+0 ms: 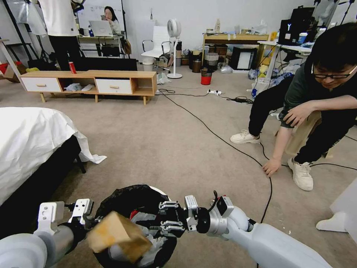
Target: Pick up the trash bin and place the garbage on the floor into it.
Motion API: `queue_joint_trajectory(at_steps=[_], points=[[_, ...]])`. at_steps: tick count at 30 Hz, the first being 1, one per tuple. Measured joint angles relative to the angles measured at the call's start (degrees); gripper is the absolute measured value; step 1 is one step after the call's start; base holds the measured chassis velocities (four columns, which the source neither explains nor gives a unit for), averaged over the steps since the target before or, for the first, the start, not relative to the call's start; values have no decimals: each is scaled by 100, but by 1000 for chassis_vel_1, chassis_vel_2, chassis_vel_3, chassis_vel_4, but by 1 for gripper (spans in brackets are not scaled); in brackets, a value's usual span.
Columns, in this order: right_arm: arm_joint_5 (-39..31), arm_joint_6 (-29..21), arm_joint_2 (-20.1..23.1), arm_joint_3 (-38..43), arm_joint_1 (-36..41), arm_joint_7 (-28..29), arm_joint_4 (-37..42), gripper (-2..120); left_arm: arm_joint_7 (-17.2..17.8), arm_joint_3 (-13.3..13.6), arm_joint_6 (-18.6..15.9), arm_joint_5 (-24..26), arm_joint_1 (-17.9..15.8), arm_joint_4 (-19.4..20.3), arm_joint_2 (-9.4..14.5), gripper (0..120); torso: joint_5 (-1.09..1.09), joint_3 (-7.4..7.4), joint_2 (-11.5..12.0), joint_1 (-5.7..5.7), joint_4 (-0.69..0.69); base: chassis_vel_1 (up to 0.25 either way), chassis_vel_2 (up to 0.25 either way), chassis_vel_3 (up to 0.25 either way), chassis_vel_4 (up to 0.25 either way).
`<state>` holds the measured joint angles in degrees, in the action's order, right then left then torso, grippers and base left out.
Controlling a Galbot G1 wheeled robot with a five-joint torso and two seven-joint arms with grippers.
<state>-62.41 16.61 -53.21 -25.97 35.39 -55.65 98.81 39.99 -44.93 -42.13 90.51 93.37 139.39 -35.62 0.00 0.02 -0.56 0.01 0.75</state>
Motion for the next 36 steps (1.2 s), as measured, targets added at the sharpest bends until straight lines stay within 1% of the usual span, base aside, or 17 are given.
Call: queue_joint_trajectory(at_steps=[1,2,3,6,9,11,12,14,21,25,26,27,29,30,31,33,36], points=[[0,0,0,0,0,0,0,51,0,0,0,0,0,0,0,1,0,0,0,0,0,0,0,0,0],[6,3,22,14,16,-1,1,59,25,4,0,22,14,15,-7,1,0,0,0,0,0,0,0,0,0],[6,3,22,14,16,-1,1,59,25,4,0,22,14,15,-7,1,0,0,0,0,0,0,0,0,0],[7,5,56,97,54,-1,9,74,59,3,0,63,54,58,-8,1,0,0,0,0,1,0,0,0,0],[7,5,59,123,61,-1,11,79,67,3,0,63,72,70,-13,1,0,0,0,0,1,0,0,0,0],[4,6,72,179,82,-1,33,93,74,17,0,54,95,82,-27,1,0,0,0,0,0,0,0,0,0],[4,6,72,179,82,-1,33,93,74,17,0,54,95,82,-27,1,0,0,0,0,0,0,0,0,0],[2,7,97,229,112,-7,53,99,85,19,0,50,104,96,-28,1,0,0,0,0,0,0,0,0,0],[-75,8,113,552,215,1,146,100,123,28,0,52,170,106,-36,1,0,0,0,0,-1,0,0,0,0],[-124,8,140,893,318,176,174,100,130,18,0,58,170,112,-34,1,0,0,0,0,0,0,0,0,0],[-134,11,170,1106,424,429,220,100,131,1,0,59,161,117,-22,1,0,0,0,0,0,0,0,0,0],[-134,11,170,1106,424,429,220,100,131,1,0,59,161,117,-22,1,0,0,0,0,0,0,0,0,0],[-129,6,238,1482,660,872,288,100,132,-14,0,58,146,134,-14,1,0,0,0,0,-2,0,0,0,0],[-69,2,306,1768,898,1196,335,100,132,-20,0,54,136,143,-24,1,0,0,0,0,1,0,0,0,0],[-69,2,306,1768,898,1196,335,100,132,-20,0,54,136,143,-24,1,0,0,0,0,1,0,0,0,0],[108,24,443,2119,1267,1737,403,100,130,-51,0,9,175,176,-85,1,0,0,0,0,5,0,0,0,0],[146,28,459,2162,1317,1825,403,100,130,-64,0,-1,196,186,-101,1,0,0,0,0,7,0,0,0,0]])
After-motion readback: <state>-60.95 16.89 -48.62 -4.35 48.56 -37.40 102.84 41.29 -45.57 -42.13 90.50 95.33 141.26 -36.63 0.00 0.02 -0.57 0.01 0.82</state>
